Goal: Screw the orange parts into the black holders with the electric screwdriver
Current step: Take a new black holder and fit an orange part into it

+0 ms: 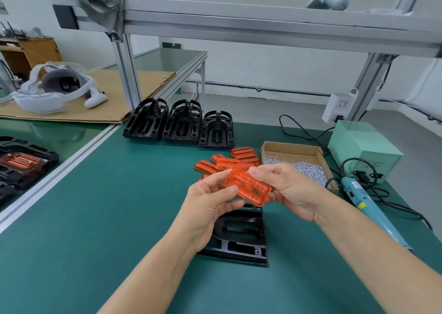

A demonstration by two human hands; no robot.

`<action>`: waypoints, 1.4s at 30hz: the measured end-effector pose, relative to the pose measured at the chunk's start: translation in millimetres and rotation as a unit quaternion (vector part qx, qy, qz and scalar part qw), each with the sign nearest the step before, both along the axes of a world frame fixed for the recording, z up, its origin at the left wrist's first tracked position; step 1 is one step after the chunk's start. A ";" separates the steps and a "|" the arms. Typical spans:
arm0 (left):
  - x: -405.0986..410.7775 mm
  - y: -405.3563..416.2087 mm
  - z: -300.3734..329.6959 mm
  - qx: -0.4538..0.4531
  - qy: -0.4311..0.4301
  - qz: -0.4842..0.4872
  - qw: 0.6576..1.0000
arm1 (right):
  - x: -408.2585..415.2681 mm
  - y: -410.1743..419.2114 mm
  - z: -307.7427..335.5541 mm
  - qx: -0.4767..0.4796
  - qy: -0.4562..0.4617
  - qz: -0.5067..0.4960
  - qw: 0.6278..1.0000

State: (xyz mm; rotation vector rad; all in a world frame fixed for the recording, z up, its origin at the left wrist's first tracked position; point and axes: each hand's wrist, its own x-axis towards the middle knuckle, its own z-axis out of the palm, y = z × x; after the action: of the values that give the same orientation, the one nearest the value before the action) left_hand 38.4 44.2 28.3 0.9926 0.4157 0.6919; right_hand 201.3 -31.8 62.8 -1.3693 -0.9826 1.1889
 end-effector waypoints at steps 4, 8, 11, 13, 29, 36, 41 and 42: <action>-1.7 1.0 1.6 -0.012 -0.003 0.011 1.000 | -2.4 -1.2 1.8 0.003 -0.027 -0.028 0.999; -2.0 1.1 3.2 -0.016 0.006 0.025 1.000 | -3.7 -2.1 0.2 0.001 -0.032 -0.040 0.999; -2.0 1.0 3.2 -0.009 0.012 0.025 1.000 | -4.1 -2.9 -0.4 -0.005 -0.044 -0.030 0.999; -1.6 0.5 3.3 -0.004 0.012 0.021 1.000 | -5.0 -3.9 -0.4 -0.007 -0.053 -0.012 0.998; 0.0 21.9 6.7 0.267 0.228 0.073 0.934 | -8.2 -15.4 -12.6 0.008 -0.234 -0.132 0.963; -1.5 28.8 4.4 0.370 0.321 -0.036 0.871 | -7.4 -29.7 -26.2 -0.037 -0.228 -0.102 0.968; 0.7 19.5 -1.8 0.461 0.375 -0.048 0.802 | -10.9 -34.0 -38.0 -0.109 -0.255 -0.088 0.957; 1.7 18.1 -2.0 0.478 0.384 -0.048 0.788 | -11.4 -33.8 -38.9 -0.117 -0.262 -0.086 0.954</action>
State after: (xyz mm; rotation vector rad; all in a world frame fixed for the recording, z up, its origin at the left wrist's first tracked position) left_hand 40.1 62.3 26.3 2.2823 0.7368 0.3385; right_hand 189.9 -65.6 23.9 -1.9821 -1.0766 0.8423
